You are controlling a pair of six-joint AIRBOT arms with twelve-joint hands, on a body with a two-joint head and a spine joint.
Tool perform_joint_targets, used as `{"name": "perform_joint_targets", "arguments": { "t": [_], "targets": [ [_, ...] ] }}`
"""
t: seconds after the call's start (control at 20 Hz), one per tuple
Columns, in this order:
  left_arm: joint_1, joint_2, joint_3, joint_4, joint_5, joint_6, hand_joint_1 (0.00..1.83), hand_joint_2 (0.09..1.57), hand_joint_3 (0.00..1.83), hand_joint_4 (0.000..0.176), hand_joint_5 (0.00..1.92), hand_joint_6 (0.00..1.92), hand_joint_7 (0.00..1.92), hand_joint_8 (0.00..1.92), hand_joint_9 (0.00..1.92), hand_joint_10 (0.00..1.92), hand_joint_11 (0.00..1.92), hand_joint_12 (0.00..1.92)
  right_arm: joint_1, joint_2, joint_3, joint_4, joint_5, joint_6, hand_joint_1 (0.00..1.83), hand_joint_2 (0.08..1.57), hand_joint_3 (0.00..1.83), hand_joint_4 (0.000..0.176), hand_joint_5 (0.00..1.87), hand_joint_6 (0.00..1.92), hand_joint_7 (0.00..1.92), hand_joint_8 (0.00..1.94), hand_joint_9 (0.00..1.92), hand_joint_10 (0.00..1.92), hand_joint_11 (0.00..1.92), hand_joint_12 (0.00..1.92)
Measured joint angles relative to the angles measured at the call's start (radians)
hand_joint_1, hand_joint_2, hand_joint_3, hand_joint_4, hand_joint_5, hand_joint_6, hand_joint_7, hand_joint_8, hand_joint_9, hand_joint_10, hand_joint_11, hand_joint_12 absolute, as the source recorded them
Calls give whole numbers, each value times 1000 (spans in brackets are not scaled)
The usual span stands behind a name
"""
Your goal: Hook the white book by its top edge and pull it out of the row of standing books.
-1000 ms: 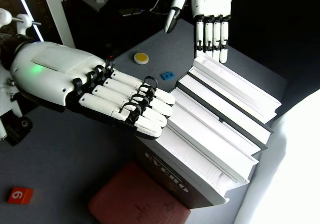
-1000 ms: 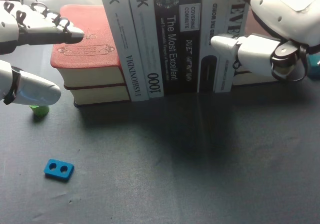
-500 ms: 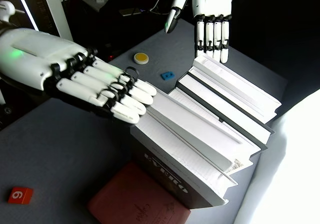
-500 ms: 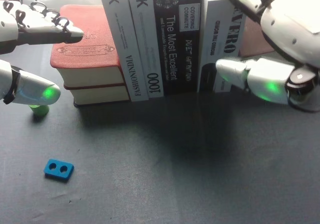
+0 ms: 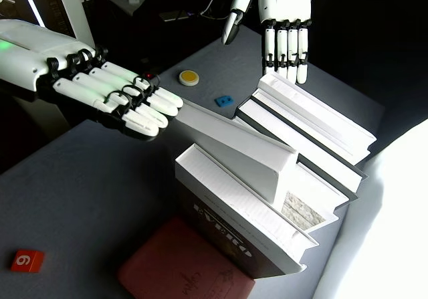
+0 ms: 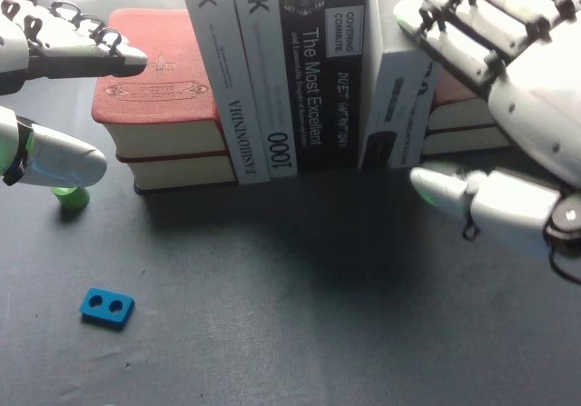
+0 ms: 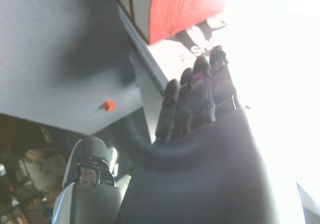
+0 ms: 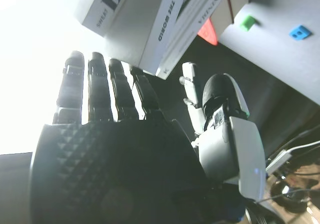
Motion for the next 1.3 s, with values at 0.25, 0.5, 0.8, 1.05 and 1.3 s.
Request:
{"name": "perform_joint_targets", "arguments": {
  "t": [0.25, 0.5, 0.8, 1.05, 1.3],
  "targets": [
    [0, 0, 0, 0, 0, 0, 0, 1211, 2, 0, 12, 2, 0, 0, 0, 0, 0, 0, -65, 20, -54, -9, 38, -35, 0, 1239, 0, 0, 1, 0, 0, 0, 0, 0, 0, 0],
    [0, 0, 0, 0, 0, 0, 0, 1210, 1, 0, 8, 0, 0, 0, 0, 0, 0, 0, -114, 33, -82, -14, 55, -51, 0, 1249, 1, 0, 26, 10, 0, 0, 0, 0, 0, 0],
    [0, 0, 0, 0, 0, 0, 0, 1204, 0, 0, 0, 0, 0, 0, 0, 0, 0, 0, -150, 33, -104, -15, 82, -83, 0, 1215, 0, 0, 0, 0, 0, 0, 0, 0, 0, 0],
    [0, 0, 0, -1, -1, 0, 0, 1203, 0, 0, 3, 1, 0, 0, 0, 0, 0, 0, -161, 35, -122, -15, 94, -103, 0, 1227, 0, 0, 0, 0, 0, 0, 0, 0, 0, 0],
    [-4, 0, 0, 0, -13, 0, 0, 1201, 0, 0, 0, 0, 0, 0, 0, 0, 0, 0, -175, 35, -133, -16, 100, -111, 0, 1216, 0, 0, 0, 0, 0, 0, 0, 0, 0, 0]
  ]
}}
